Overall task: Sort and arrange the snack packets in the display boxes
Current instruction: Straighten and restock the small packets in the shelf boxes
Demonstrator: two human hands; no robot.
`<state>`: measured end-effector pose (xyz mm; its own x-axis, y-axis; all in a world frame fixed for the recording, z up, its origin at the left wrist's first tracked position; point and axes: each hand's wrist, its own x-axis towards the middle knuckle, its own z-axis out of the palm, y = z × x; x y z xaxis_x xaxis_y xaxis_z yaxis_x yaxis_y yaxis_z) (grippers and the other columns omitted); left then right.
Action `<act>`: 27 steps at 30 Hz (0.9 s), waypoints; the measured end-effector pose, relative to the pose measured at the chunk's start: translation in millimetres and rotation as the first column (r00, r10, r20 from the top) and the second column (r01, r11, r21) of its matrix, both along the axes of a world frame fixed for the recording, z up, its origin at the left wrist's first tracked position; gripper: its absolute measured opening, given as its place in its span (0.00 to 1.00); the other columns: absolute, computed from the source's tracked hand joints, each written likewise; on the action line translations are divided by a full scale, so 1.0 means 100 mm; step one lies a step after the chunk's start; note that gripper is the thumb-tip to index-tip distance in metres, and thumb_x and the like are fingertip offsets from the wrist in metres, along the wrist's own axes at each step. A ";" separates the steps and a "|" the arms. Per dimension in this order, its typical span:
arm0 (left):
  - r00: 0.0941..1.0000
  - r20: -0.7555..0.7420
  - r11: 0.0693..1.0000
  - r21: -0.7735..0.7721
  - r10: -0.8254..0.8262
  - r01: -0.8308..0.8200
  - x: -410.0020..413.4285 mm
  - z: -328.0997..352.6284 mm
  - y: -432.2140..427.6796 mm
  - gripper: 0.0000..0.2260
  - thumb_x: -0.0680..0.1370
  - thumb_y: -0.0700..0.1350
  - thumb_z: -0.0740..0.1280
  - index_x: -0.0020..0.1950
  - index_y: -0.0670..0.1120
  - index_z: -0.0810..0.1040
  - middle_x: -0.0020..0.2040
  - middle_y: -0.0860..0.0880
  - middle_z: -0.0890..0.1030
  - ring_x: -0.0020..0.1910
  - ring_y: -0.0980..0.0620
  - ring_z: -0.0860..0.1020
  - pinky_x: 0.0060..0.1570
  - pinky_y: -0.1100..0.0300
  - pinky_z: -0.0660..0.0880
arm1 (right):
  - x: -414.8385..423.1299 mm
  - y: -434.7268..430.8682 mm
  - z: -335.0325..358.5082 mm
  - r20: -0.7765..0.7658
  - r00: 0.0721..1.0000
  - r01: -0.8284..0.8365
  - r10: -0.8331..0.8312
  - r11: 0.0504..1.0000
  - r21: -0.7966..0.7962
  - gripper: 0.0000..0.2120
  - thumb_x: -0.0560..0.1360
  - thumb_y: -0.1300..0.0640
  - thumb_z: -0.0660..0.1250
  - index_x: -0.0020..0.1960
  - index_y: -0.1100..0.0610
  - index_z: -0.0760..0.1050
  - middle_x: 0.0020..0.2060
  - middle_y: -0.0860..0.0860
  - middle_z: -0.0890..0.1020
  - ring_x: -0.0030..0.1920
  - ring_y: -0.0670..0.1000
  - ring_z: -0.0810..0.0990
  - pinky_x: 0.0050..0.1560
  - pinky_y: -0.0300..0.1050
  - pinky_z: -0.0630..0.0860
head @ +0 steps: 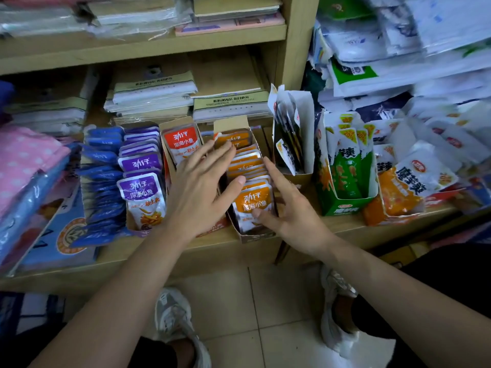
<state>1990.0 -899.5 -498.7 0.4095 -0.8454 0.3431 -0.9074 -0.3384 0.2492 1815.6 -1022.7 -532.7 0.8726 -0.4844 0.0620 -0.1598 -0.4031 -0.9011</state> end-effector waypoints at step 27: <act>0.998 0.064 0.978 0.210 0.010 -0.023 -0.07 -0.25 0.84 0.05 0.73 0.51 0.77 0.47 0.55 0.86 0.41 0.58 0.85 0.43 0.55 0.78 0.47 0.55 0.69 | -0.01 0.36 -0.24 -0.033 0.982 0.186 -0.184 0.979 0.078 0.30 0.79 0.52 0.69 0.78 0.49 0.63 0.66 0.42 0.78 0.67 0.39 0.74 0.66 0.39 0.75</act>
<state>1983.5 -815.6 -523.7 0.4073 -0.8946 0.1838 -0.9128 -0.3922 0.1141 1814.4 -986.8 -557.0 0.7680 -0.6405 -0.0044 -0.2481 -0.2911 -0.9239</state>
